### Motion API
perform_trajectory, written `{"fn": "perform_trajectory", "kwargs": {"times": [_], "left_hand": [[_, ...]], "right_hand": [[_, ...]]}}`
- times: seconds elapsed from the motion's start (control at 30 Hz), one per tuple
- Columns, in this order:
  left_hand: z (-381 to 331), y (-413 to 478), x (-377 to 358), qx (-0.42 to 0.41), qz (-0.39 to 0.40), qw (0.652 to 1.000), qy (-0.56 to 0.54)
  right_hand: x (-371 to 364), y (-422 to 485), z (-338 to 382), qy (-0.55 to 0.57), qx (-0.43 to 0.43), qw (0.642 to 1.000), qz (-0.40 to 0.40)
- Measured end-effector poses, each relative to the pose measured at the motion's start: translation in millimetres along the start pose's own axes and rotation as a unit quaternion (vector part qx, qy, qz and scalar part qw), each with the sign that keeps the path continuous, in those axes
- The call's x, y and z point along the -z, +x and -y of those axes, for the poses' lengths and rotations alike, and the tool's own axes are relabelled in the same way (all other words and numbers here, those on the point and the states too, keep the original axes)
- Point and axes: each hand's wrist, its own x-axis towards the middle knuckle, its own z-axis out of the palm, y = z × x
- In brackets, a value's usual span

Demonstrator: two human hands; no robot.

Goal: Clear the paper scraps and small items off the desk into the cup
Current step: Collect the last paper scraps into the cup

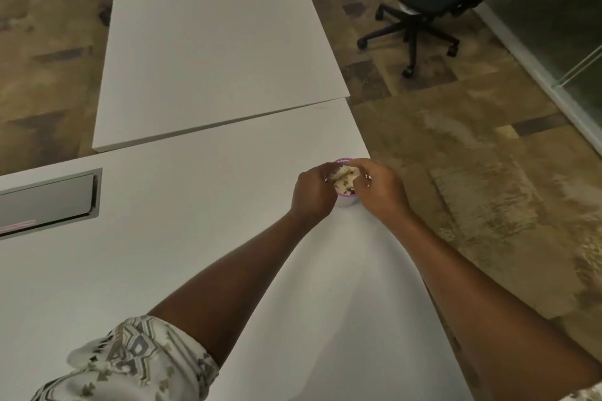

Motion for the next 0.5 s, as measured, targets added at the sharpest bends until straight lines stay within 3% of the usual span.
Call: {"fn": "perform_trajectory", "kwargs": {"times": [0.13, 0.3, 0.5], "left_hand": [[5, -13, 8, -0.026, -0.008, 0.999, 0.018], [33, -42, 10, -0.004, -0.012, 0.999, 0.046], [91, -117, 23, 0.022, -0.015, 0.999, 0.043]], "right_hand": [[-13, -9, -3, -0.153, 0.123, 0.976, 0.097], [-27, -14, -21, -0.318, 0.107, 0.929, 0.154], [-35, -22, -3, -0.339, 0.087, 0.925, 0.147]]}}
